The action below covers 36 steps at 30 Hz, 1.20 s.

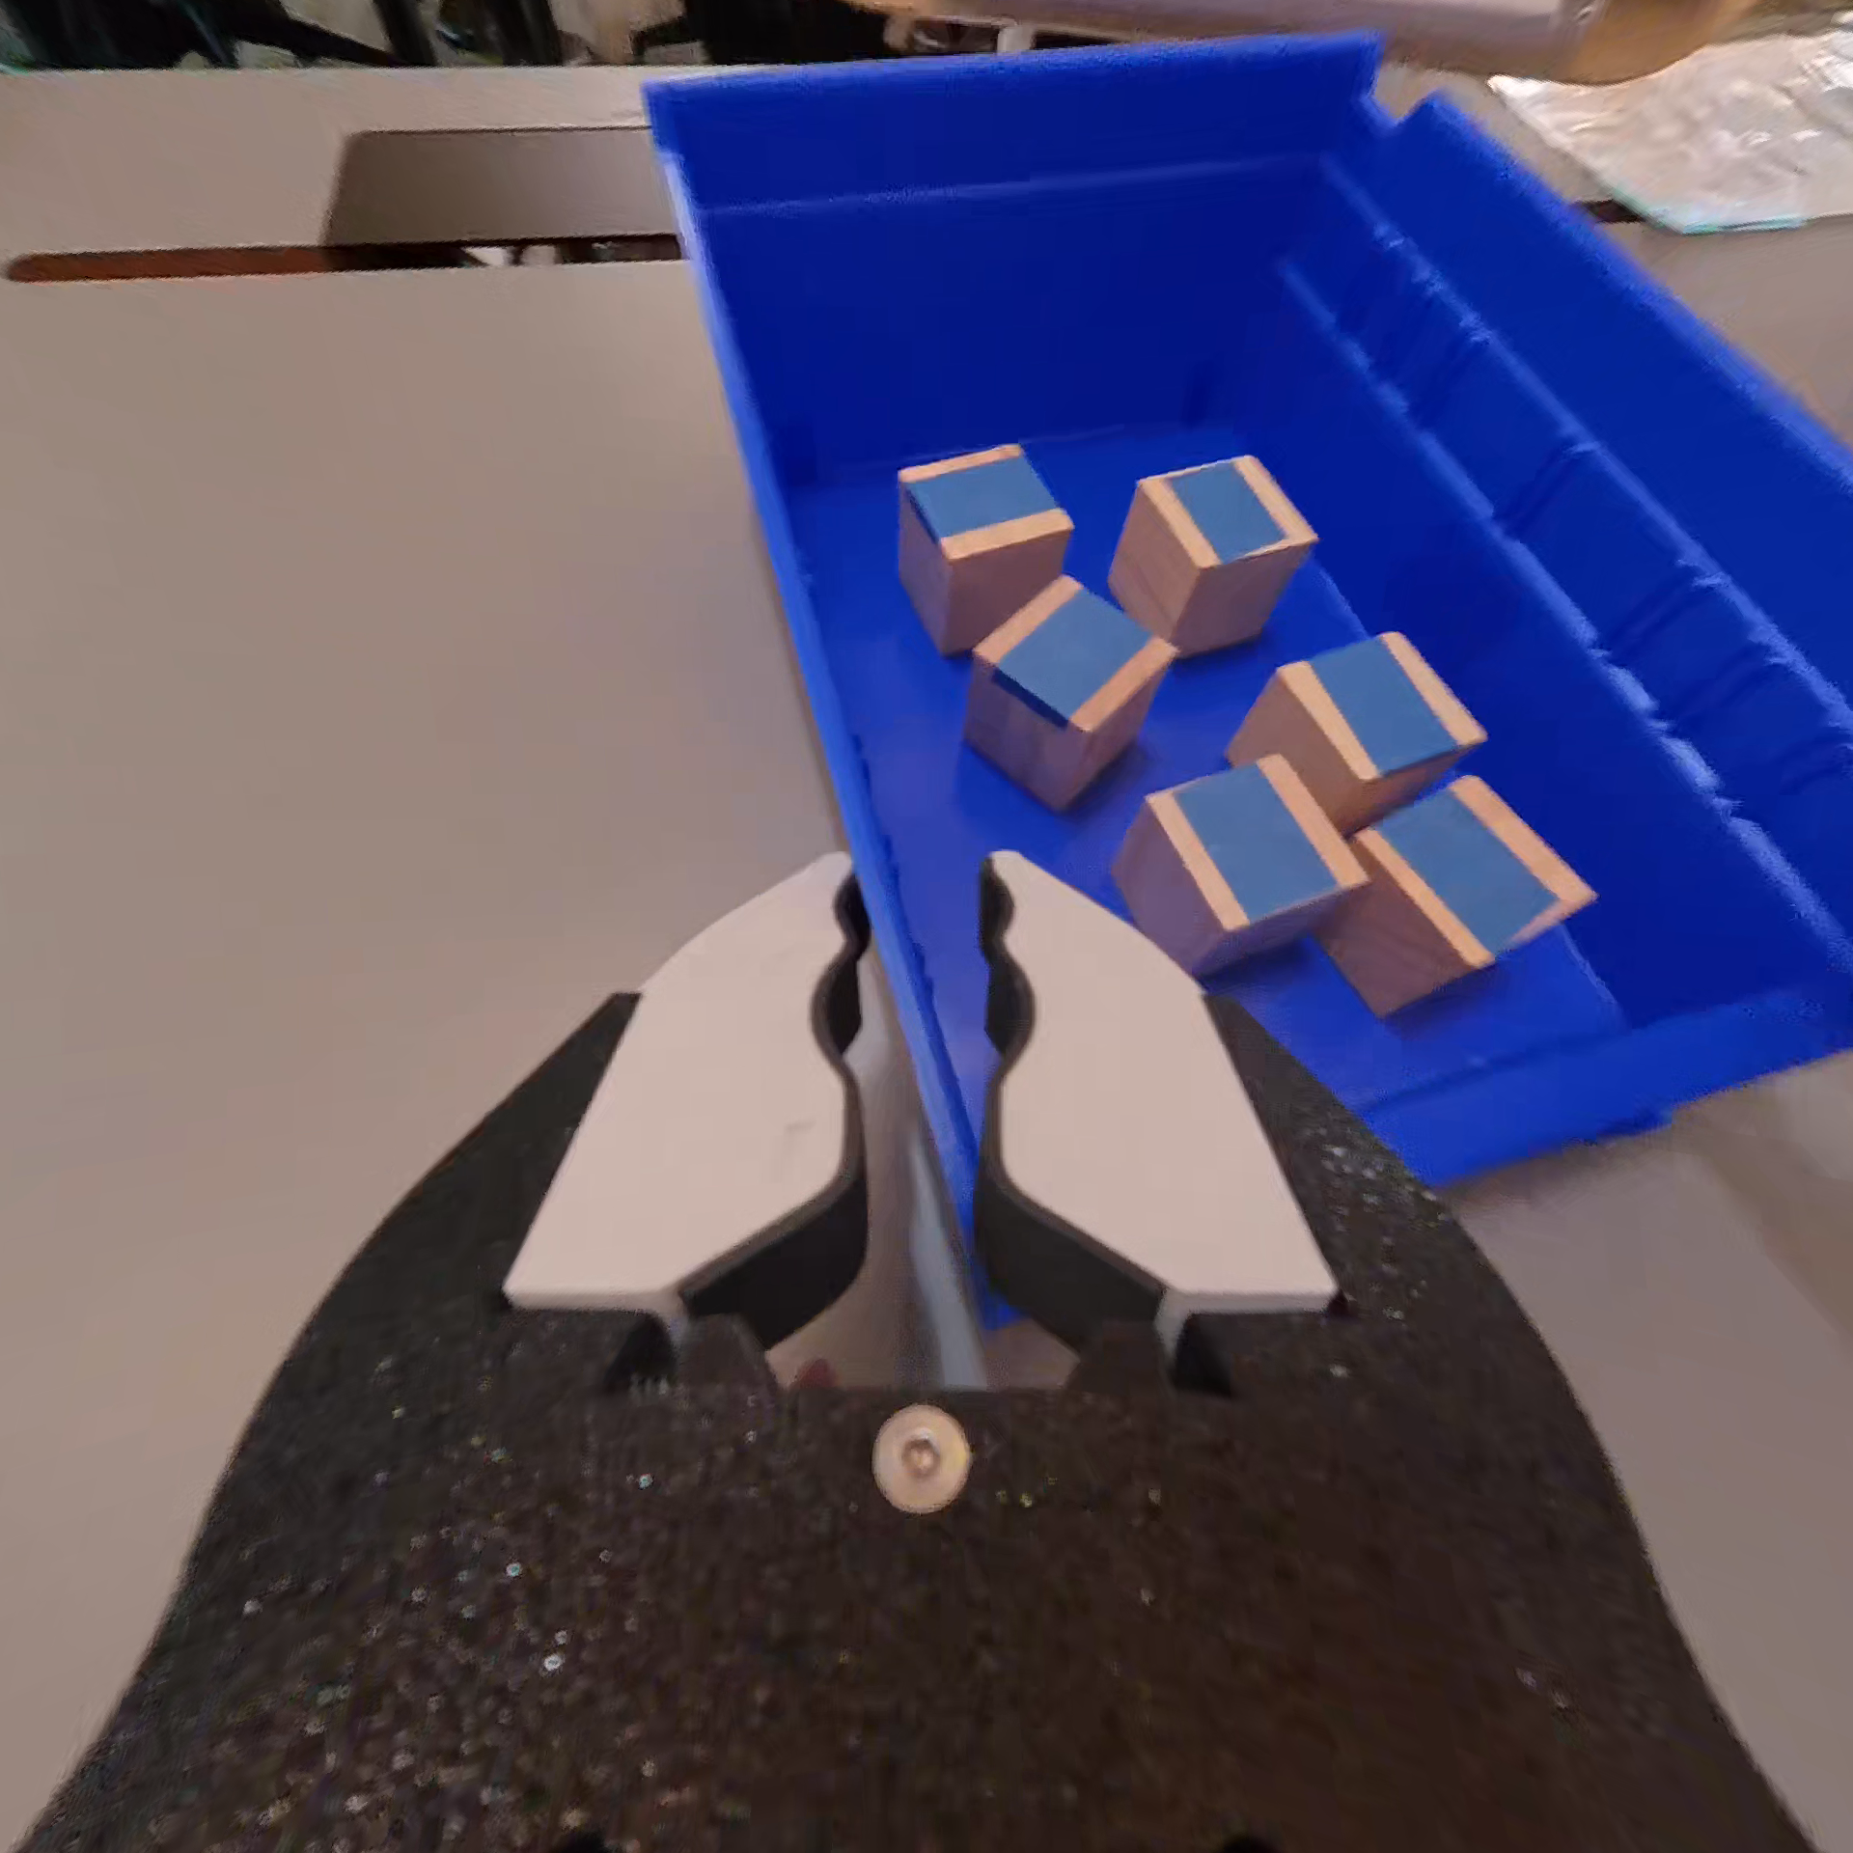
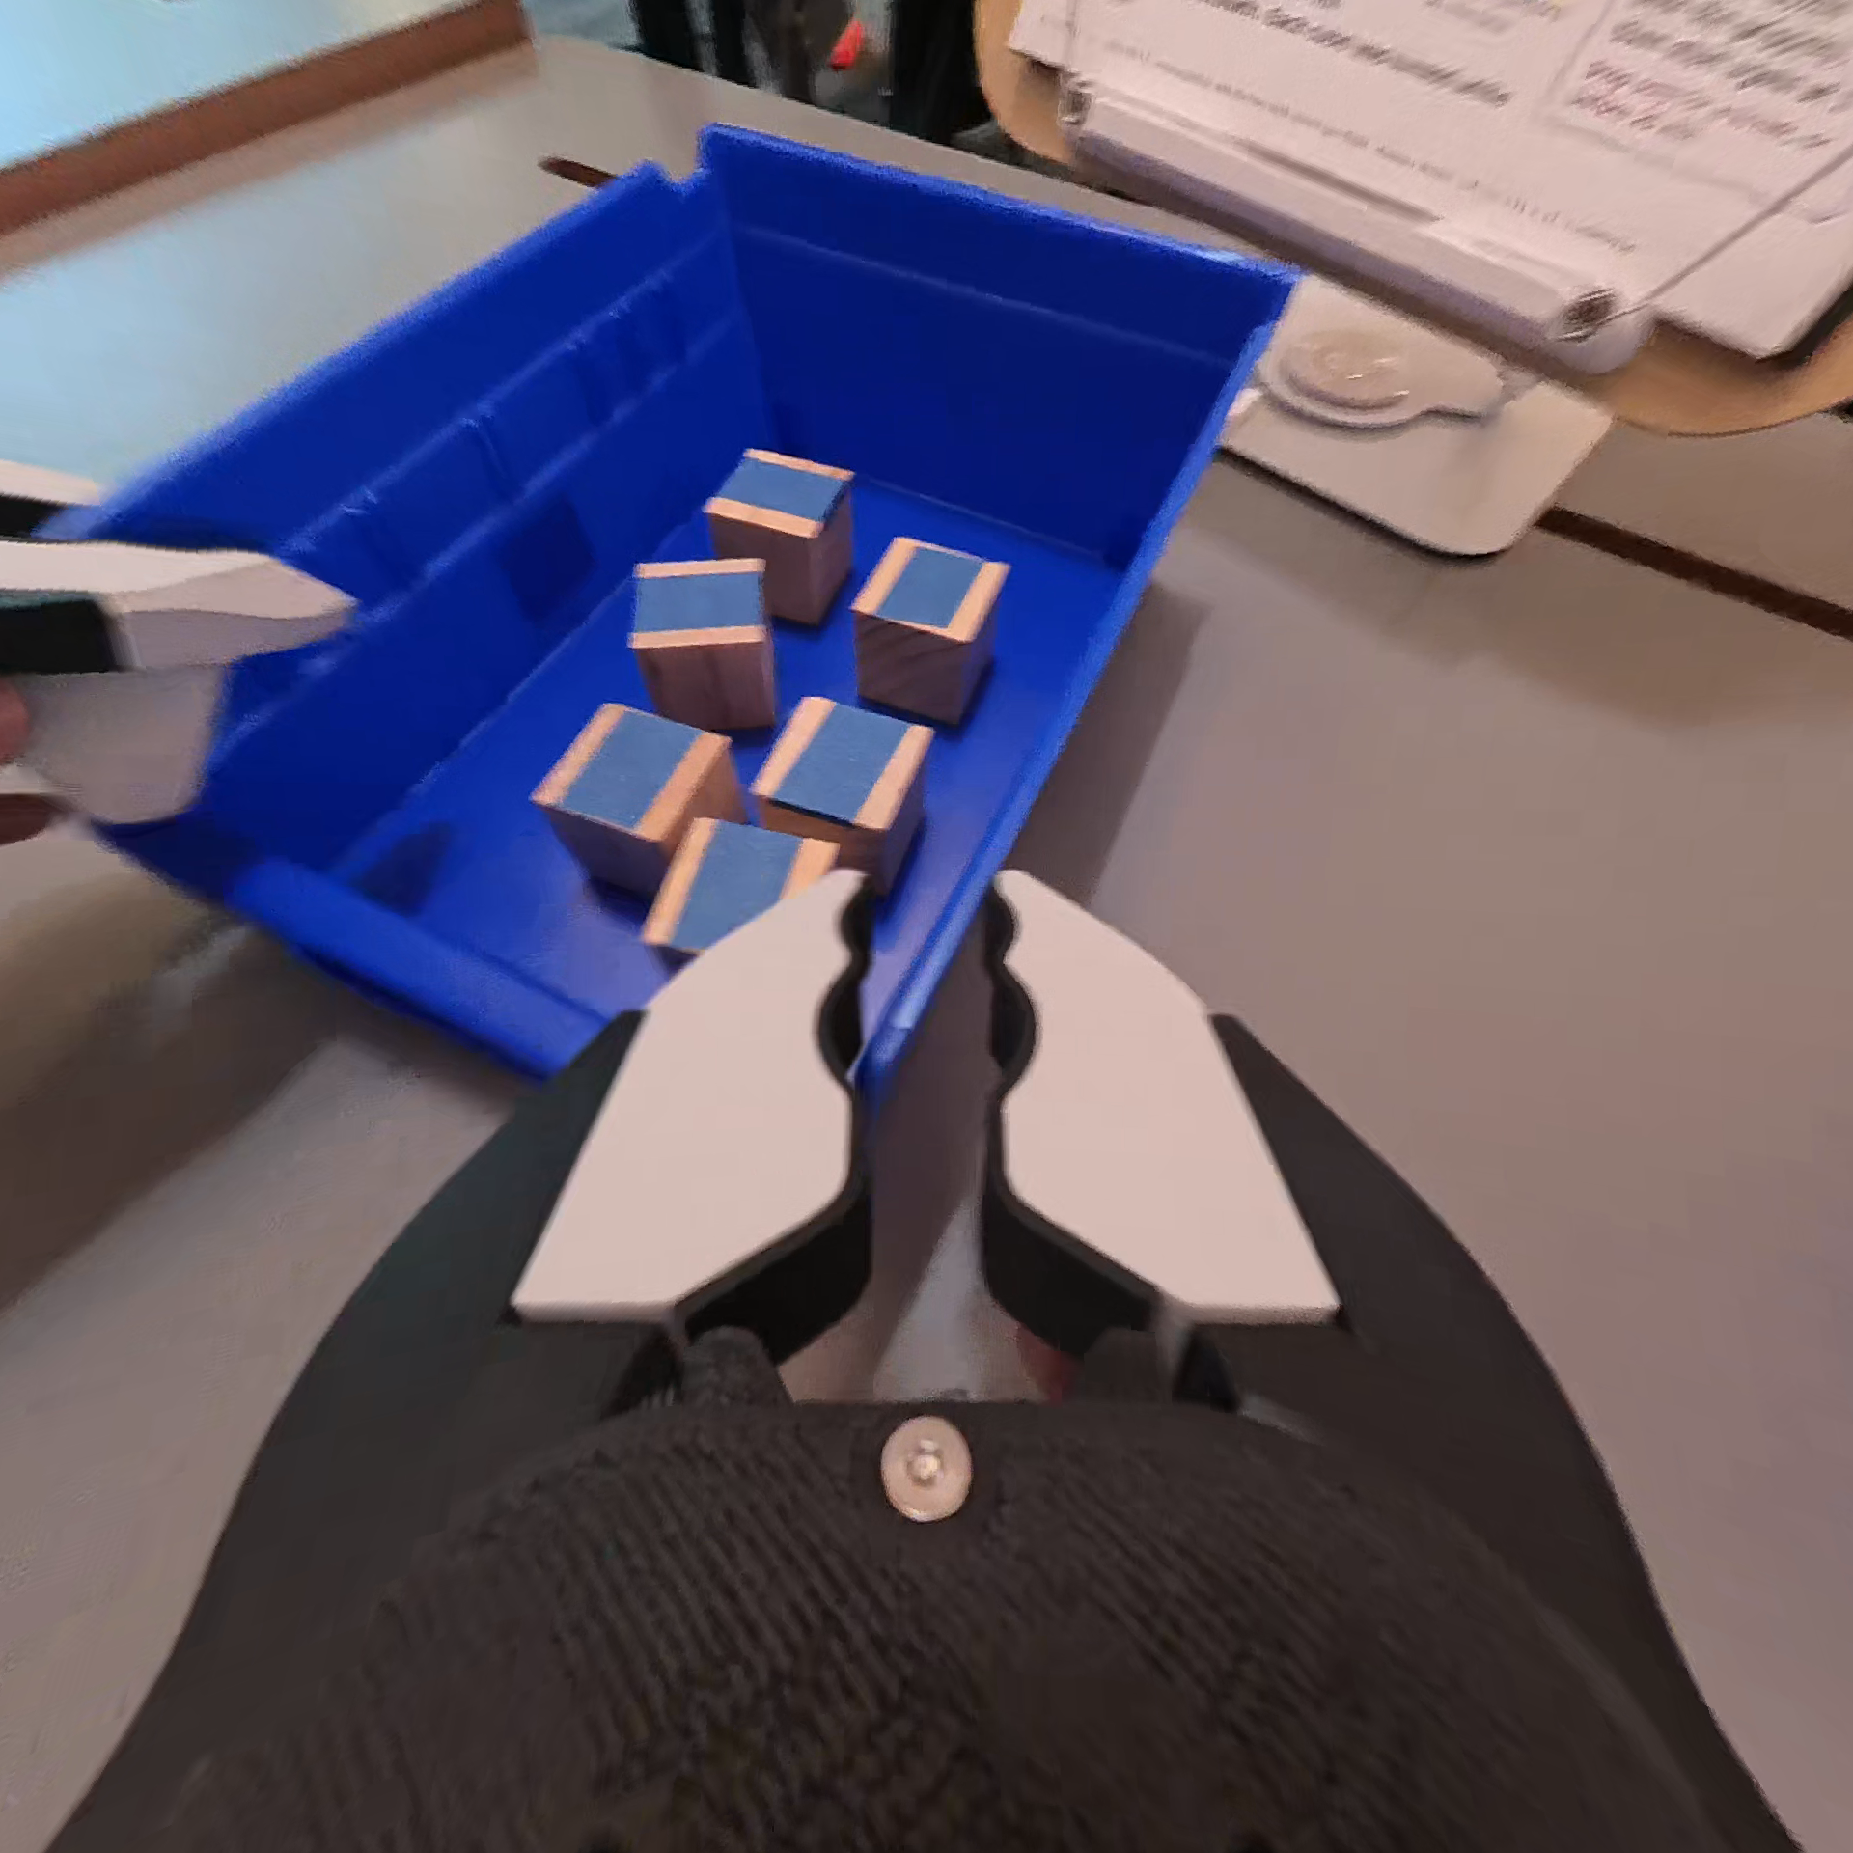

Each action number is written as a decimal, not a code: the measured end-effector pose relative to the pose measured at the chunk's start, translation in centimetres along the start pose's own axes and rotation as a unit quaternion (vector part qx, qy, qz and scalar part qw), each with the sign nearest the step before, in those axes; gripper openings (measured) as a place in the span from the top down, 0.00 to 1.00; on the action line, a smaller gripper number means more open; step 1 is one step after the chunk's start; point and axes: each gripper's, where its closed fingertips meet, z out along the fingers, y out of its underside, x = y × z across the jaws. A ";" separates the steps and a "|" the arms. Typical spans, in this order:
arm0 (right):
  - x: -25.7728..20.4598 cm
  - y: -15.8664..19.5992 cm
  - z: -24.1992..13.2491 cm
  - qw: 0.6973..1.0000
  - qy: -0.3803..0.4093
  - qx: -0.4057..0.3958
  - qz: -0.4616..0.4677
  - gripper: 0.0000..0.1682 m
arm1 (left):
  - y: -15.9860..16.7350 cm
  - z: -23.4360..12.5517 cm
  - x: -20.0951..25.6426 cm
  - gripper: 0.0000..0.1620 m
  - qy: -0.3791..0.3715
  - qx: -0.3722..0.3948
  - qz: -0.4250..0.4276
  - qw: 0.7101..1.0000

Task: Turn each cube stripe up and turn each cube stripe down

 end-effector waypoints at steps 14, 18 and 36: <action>-6.4 -4.4 7.5 0.998 -0.039 0.030 -0.025 0.90 | -1.8 1.8 -11.6 0.97 -0.067 0.001 0.005 0.998; -9.1 -6.7 11.3 0.998 -0.051 0.036 -0.026 0.90 | -2.9 3.2 -16.6 0.97 -0.065 0.008 -0.014 0.998; -13.8 -10.7 18.2 0.997 -0.057 0.031 -0.031 0.89 | -4.9 5.8 -25.6 0.97 -0.073 0.011 -0.042 0.996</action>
